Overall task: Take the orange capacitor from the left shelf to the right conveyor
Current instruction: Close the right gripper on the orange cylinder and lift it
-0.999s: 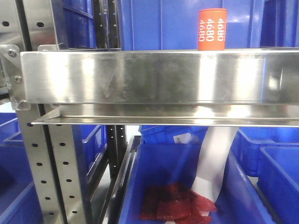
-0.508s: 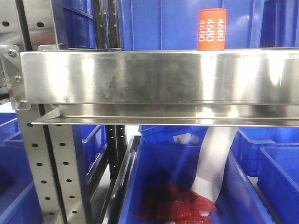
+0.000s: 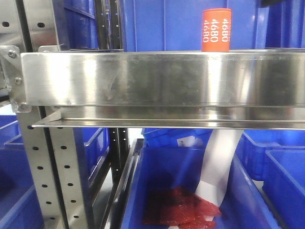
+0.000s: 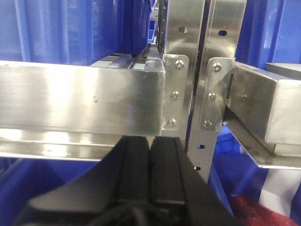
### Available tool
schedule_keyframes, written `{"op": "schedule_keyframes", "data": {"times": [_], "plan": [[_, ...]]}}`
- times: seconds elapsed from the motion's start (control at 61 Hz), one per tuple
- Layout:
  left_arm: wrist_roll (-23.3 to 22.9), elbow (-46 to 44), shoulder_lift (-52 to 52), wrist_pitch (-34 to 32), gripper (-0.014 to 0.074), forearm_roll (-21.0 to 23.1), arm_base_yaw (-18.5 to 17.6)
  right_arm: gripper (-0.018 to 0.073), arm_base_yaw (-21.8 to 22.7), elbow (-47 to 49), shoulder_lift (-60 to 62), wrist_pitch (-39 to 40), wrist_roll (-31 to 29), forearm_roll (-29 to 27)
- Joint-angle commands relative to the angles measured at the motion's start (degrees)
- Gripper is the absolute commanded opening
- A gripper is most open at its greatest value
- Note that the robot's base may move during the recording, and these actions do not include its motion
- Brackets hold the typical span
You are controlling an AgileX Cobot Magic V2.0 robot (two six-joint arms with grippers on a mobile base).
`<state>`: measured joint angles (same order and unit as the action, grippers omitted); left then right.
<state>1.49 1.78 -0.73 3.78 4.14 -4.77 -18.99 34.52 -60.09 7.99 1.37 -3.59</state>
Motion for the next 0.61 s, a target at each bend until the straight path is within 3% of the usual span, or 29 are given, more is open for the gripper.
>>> {"op": "schedule_keyframes", "data": {"times": [0.0, 0.213, 0.59], "plan": [[-0.1, -0.2, -0.6, -5.2, -0.0127, 0.1, 0.0, 0.0622, -0.7, 4.2, -3.9, 11.4, 0.9, -0.4], [-0.1, -0.2, -0.6, -5.2, -0.0127, 0.1, 0.0, 0.0622, -0.8, 9.8, -14.0, 16.2, 4.5, -0.3], [-0.1, -0.2, -0.6, -5.2, -0.0127, 0.1, 0.0, 0.0622, -0.8, 15.7, -28.0, 23.3, 4.6, 1.0]]}}
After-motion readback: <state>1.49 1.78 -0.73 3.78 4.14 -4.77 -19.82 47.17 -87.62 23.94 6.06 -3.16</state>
